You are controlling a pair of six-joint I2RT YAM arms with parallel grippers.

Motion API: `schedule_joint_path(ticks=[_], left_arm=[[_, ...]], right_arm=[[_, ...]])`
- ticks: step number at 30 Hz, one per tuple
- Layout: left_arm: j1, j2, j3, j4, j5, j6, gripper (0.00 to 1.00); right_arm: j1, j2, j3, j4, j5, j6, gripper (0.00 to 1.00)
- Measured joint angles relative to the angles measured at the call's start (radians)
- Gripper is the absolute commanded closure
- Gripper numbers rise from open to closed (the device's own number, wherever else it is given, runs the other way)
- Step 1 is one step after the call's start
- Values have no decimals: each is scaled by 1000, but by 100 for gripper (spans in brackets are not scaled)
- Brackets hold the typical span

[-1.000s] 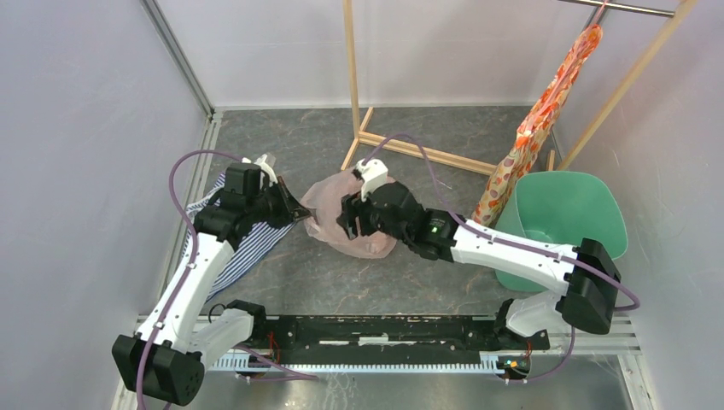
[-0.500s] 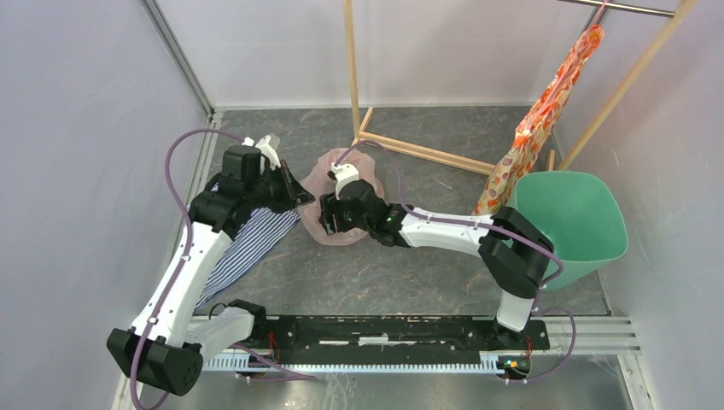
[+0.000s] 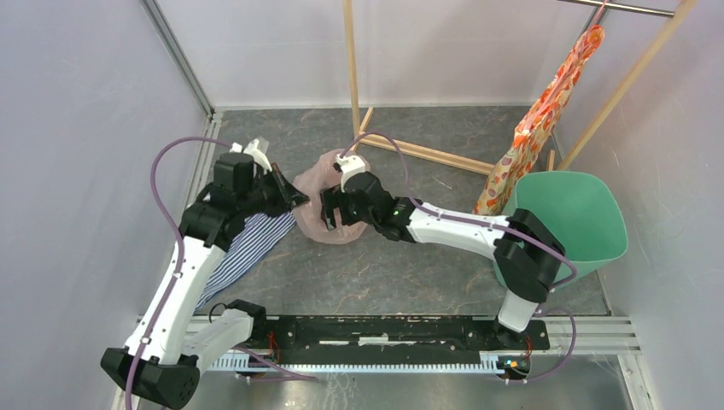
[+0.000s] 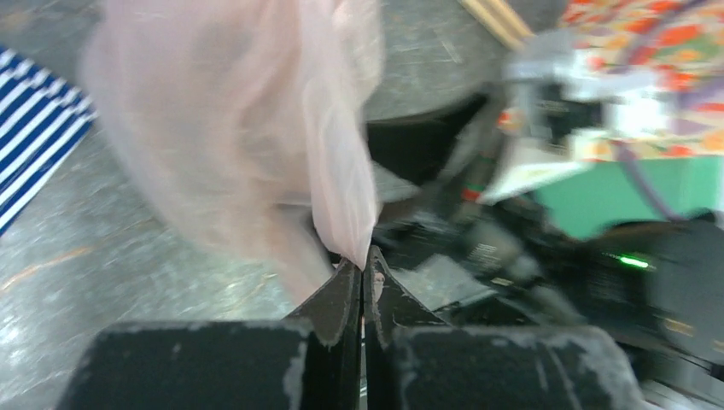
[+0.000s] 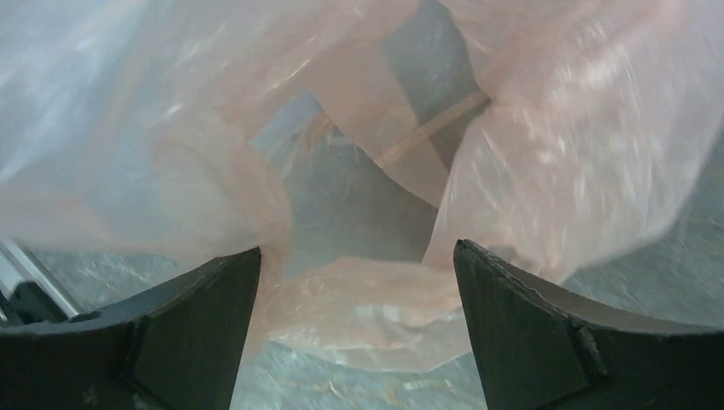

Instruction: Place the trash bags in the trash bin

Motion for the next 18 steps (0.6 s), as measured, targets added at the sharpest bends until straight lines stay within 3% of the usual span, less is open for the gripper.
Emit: schedule_joint_path(ticks=[8,13,18], left_arm=[[0,-40,-274,-5,-205,0,98],[0,-37,-311,-1,-255,1,98],[1,-34,-311,1,-288,1,98]], right_arm=[[-20,-187,-39,-140,-43,-75,6],[-120,-238,-39,-167,-66,-118,8],[-244,-173,-32,-136,-99,-165,7]])
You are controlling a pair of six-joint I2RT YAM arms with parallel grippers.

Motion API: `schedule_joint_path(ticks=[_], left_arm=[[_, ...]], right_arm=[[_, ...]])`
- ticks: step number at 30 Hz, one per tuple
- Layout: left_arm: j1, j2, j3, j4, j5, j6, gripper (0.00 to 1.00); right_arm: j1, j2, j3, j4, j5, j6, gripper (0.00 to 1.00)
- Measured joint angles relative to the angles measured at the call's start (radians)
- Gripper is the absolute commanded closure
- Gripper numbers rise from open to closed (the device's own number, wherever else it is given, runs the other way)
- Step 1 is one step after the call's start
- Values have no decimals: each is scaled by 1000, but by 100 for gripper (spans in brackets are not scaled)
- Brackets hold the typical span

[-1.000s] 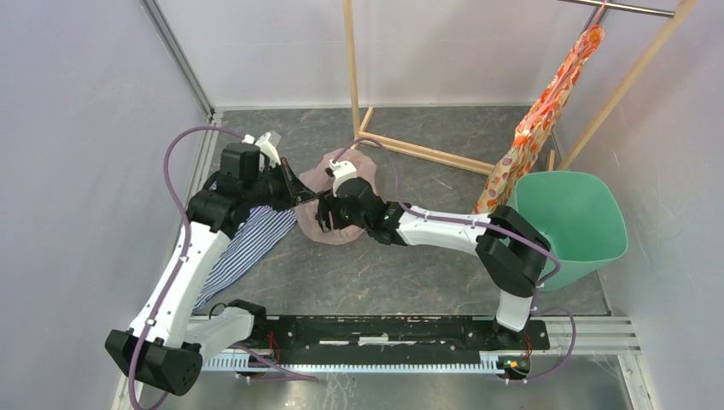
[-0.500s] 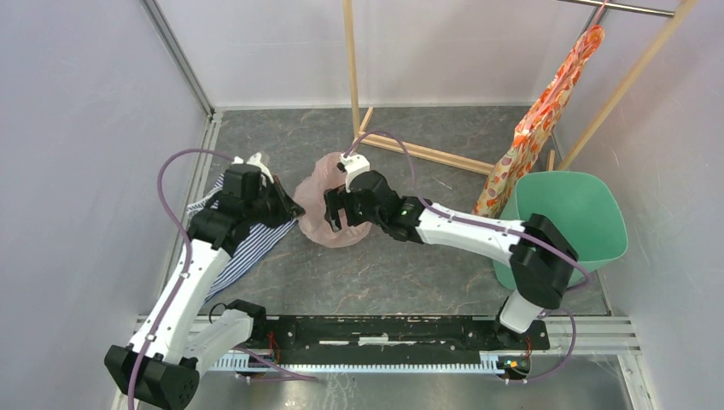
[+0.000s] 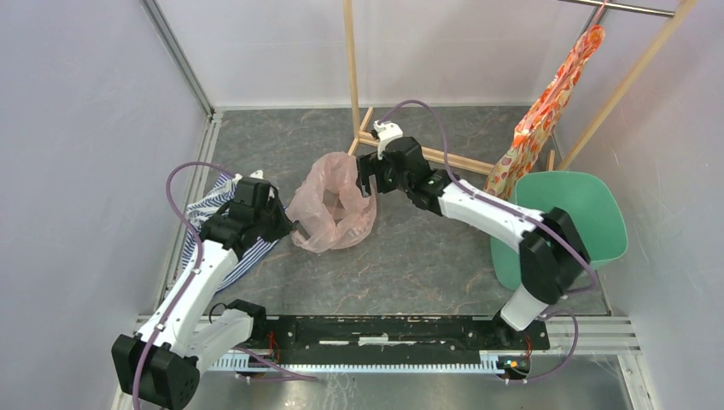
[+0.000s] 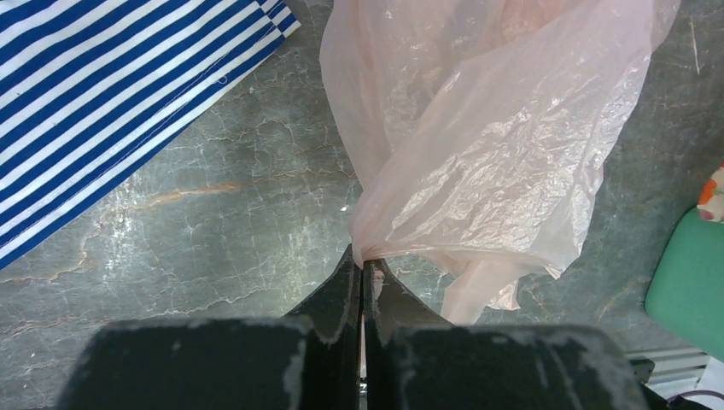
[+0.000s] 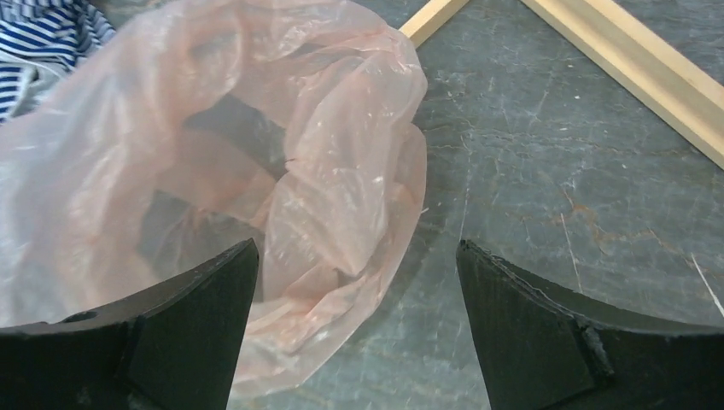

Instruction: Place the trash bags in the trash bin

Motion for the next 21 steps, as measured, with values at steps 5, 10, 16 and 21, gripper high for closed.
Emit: schedule_joint_path(ticks=[5,10,16,21], left_arm=[[2,35,2,6,-3,1,98],[2,77,34,6,-1,2,98],[2,100,120,9,32,2,98],[2,143,148,58,135,2,98]], right_arm=[[-19,202,104,32,-78,-45,14],[-13,328,167,57,-113,-56,83],[-1,296,177,-17,35,-56,100],[69,84,148,-174,256,-82,100]])
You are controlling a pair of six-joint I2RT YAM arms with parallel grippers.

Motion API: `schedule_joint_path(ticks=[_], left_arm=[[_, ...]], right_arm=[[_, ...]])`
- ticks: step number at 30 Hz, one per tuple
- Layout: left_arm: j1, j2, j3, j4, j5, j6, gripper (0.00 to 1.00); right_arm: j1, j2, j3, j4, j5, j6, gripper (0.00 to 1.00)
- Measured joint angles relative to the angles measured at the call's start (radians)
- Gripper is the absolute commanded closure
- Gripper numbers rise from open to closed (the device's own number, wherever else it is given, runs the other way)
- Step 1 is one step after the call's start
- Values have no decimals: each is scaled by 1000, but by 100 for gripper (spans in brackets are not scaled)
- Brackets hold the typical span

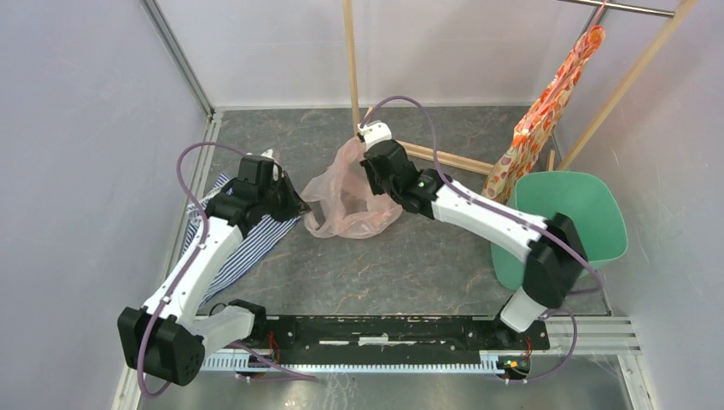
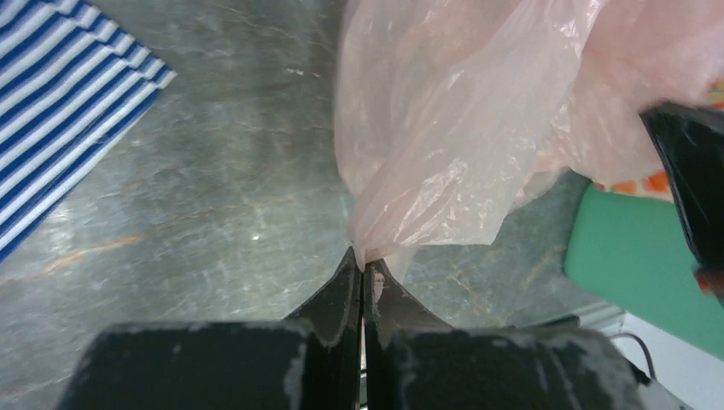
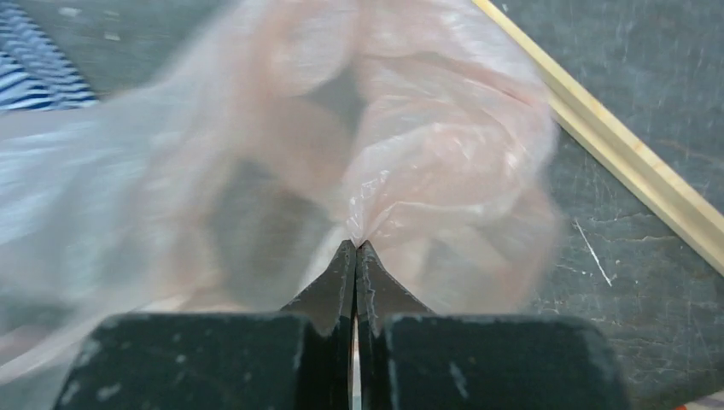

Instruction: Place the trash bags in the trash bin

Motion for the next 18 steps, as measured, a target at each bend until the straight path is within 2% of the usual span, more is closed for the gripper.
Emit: schedule_joint_path(ticks=[2,5,12,18], left_arm=[[-1,26,0,20,57,0,98],[-18,70,13,40,149,-1,98],[-64,85,140,38,312,-3,98],[-63,39,282,10,323,-3,98]], right_arm=[[66,-76,1,-31,59,1,100],[143,-104,2,-47,100,15,100],[138,144,-26,-77,155,74,100],[102,234,-134,-85,164,121,100]])
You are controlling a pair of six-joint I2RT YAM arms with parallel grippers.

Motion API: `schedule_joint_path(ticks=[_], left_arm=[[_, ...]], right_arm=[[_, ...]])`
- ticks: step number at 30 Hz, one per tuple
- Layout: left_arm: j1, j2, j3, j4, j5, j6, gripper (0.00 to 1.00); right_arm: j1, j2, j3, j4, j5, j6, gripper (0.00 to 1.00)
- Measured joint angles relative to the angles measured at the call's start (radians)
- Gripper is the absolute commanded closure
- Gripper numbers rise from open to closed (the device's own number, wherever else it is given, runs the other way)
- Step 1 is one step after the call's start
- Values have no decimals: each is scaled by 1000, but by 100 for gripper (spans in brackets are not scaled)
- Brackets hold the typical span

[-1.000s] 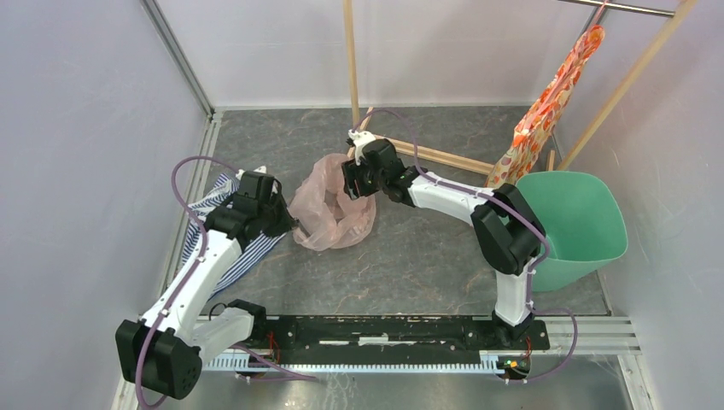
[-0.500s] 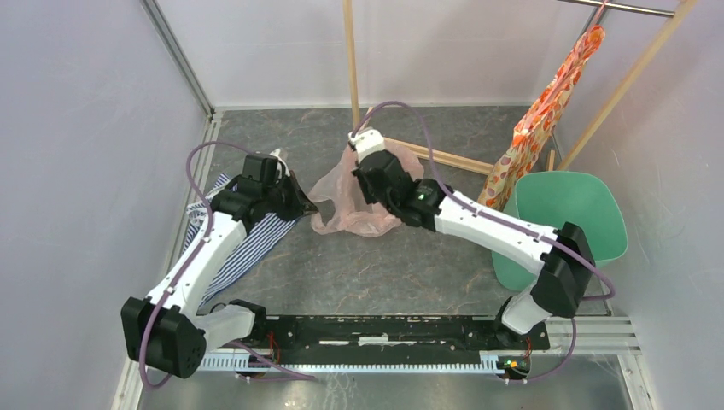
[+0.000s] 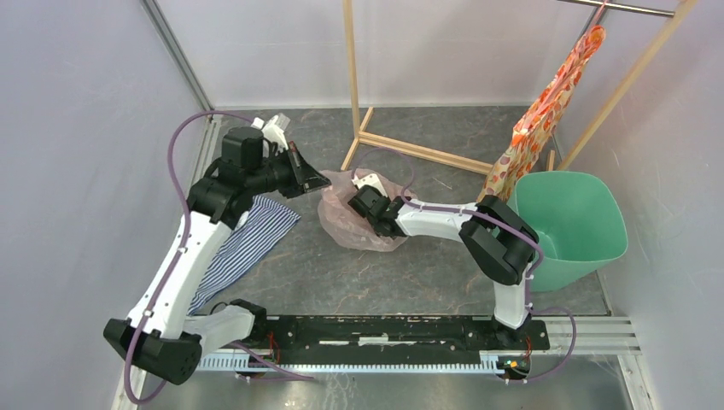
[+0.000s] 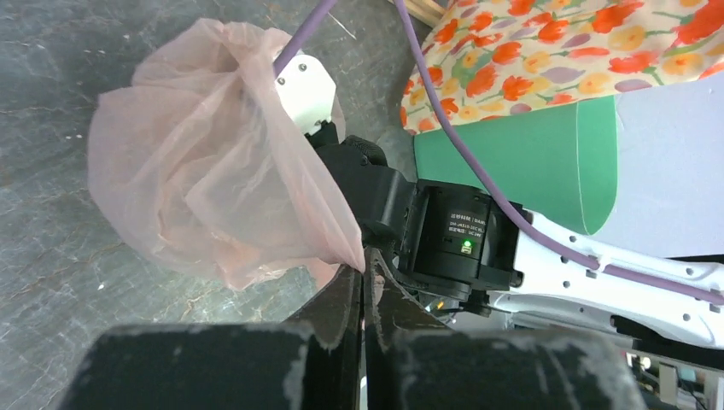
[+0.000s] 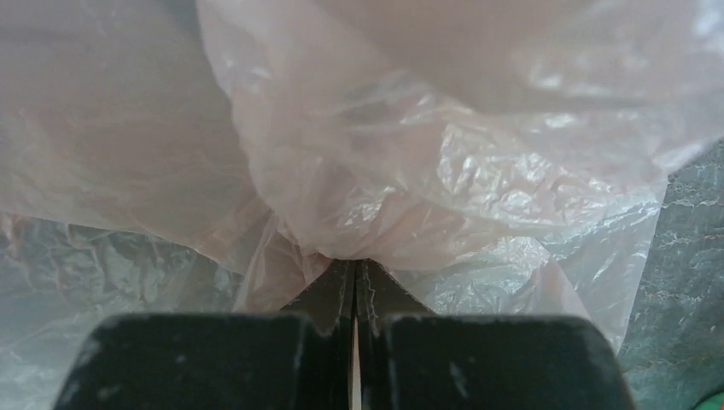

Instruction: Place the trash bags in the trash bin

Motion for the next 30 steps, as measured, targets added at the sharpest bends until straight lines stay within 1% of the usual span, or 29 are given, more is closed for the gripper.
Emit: schedule_joint_path(ticks=[1,2,6,8,11,12,13,15,17,19,22,24,30], left_arm=[[2,-10,13,-10,-14,0,98],[6,-22,20,-27,-29,0,98],[19,-38,13,-69,-88,2,98],[22,-41,-20,-70,-118,3,98],[23,-41,-114,-75,-158,24,98],[23,-39,-149,-77,-177,36,98],[23,-35,-180,-85,-192,48,98],[23,-24,-224,-97,-228,71,98],[23,-12,-245,-101,-255,90,98],[24,0,-252,-100,-287,105,98],[24,17,-253,-99,-318,128,98],[24,29,-253,-99,-335,142,98],[28,44,-263,-93,-357,162,98]], right_arm=[[-2,0,-7,2,5,6,100],[-4,0,-10,5,7,11,98],[-3,-41,-32,23,-8,18,72],[-3,-102,-53,23,-30,20,56],[0,-217,-67,31,-73,19,34],[2,-270,-74,46,-94,15,30],[2,-313,-79,55,-111,15,29],[1,-406,-84,76,-145,5,30],[-7,-468,-84,100,-184,-3,33],[-35,-496,-85,117,-224,-13,37],[-97,-496,-107,140,-285,-25,43],[-131,-480,-132,142,-318,-30,44],[-161,-385,-183,145,-360,-29,42]])
